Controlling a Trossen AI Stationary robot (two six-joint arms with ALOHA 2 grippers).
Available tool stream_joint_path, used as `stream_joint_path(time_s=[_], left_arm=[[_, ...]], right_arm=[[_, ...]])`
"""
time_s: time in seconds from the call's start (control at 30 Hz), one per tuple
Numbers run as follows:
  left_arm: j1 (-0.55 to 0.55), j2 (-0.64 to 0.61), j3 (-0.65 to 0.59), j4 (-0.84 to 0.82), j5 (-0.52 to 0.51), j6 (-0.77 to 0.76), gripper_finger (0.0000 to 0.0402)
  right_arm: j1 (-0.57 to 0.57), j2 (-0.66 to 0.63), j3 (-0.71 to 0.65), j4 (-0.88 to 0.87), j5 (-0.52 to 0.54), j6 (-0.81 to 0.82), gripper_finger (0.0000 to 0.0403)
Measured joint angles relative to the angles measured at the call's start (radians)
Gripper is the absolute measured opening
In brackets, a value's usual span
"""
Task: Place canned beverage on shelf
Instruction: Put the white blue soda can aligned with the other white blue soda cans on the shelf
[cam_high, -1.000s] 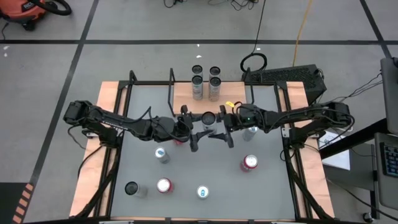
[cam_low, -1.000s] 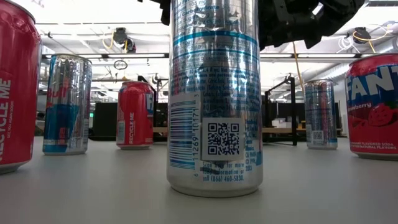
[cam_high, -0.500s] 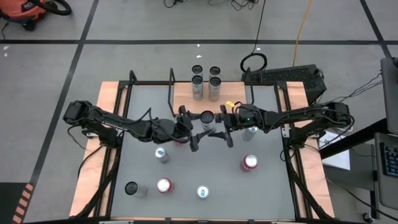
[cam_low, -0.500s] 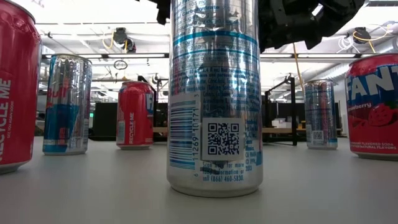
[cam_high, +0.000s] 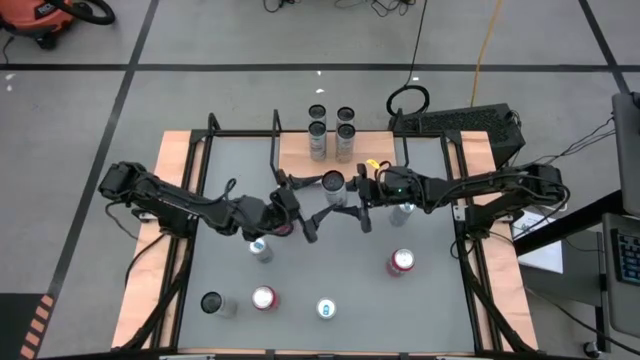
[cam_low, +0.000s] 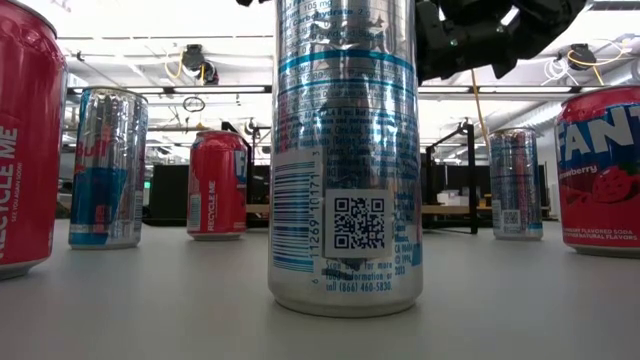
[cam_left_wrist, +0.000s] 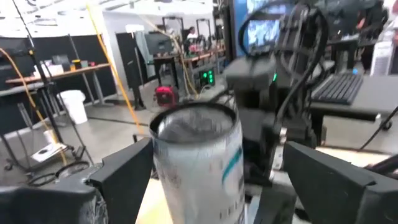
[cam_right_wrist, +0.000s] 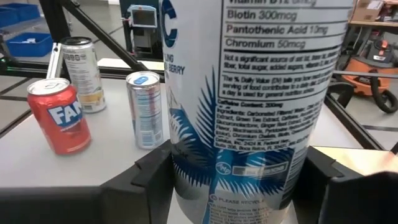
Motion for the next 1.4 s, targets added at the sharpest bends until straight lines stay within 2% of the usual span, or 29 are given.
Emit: stream_joint_path(time_s=[0.47,0.7,1.07,1.4], left_arm=[[0.020,0.000,0.026,-0.070,-0.055,-0.122,0.0354],[0.034,0.005,0.026,-0.010,0.016,-0.084,0.0354],[0.063,0.006,0.026,-0.024,0.020,-0.103,0.0354],[0.084,0.007,0.025,-0.022,0.085,-0.106,0.0354]], right_arm=[[0.001,0.000,0.000,0.009,0.000,-0.005,0.0205],[0.001,0.000,0.000,0.016,0.000,-0.005,0.0205],[0.001,0.000,0.001,0.023,0.000,-0.001,0.0205],[0.000,0.000,0.002,0.031,0.000,0.000,0.0205]])
